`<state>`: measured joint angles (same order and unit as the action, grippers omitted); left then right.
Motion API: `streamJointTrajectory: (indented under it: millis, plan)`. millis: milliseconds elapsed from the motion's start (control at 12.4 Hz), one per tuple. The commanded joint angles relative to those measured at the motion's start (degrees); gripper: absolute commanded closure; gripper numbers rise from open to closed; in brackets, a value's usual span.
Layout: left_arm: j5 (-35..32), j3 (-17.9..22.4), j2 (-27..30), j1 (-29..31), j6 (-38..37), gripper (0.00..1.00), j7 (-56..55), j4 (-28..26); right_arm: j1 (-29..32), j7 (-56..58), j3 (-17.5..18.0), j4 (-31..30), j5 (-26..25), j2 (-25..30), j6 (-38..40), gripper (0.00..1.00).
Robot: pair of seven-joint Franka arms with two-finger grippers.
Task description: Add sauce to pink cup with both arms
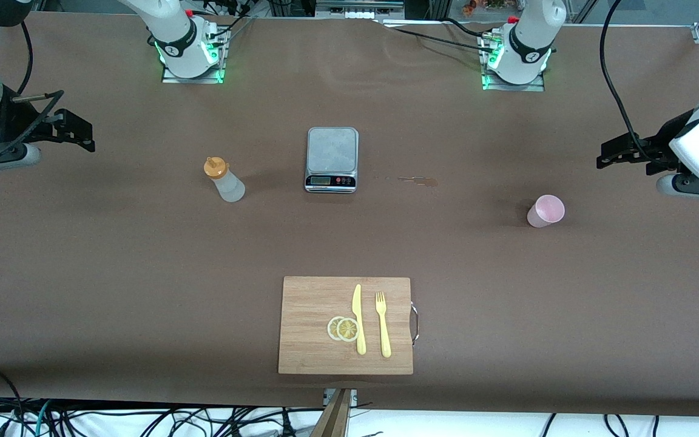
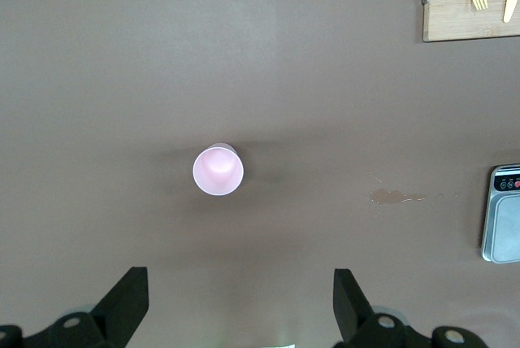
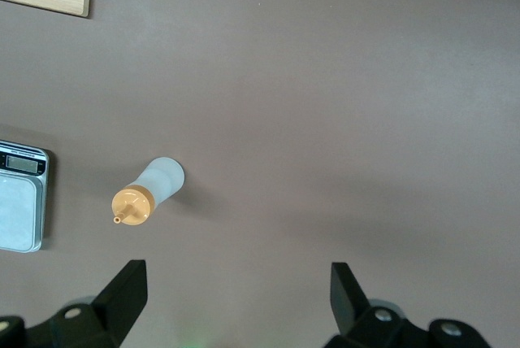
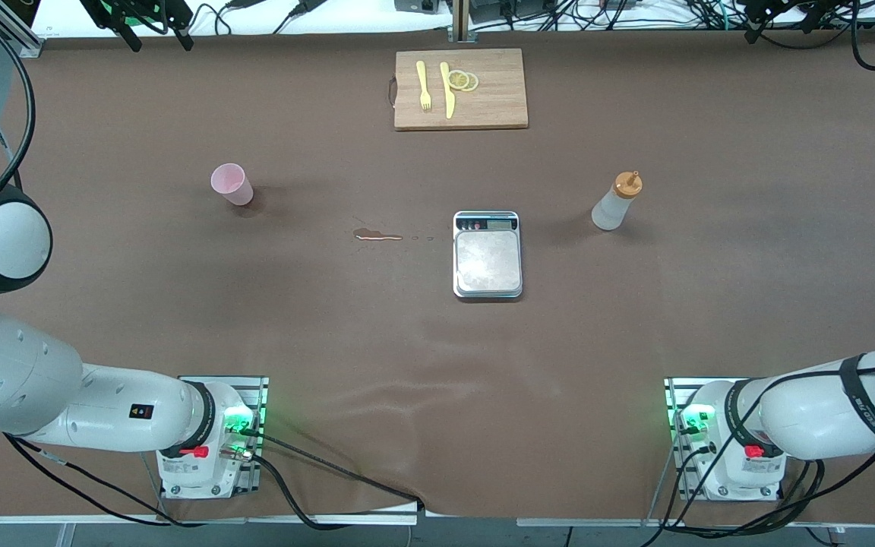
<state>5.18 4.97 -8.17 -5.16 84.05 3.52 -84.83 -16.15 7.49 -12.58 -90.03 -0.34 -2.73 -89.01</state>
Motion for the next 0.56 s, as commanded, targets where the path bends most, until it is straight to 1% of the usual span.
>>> streamJointTrajectory:
  millis: [0, 482]
  plan:
    - [-1.13, -0.14, -1.05, -0.20, -1.43, 0.00, -0.53, 2.30, 0.07, -0.46, 0.19, 1.09, -0.54, -0.26, 0.76, 0.00]
    - [-1.13, -0.22, -1.05, -0.37, -1.43, 0.00, -0.53, 2.38, 0.16, -0.37, 0.10, 1.00, -0.45, -0.35, 0.50, 0.00]
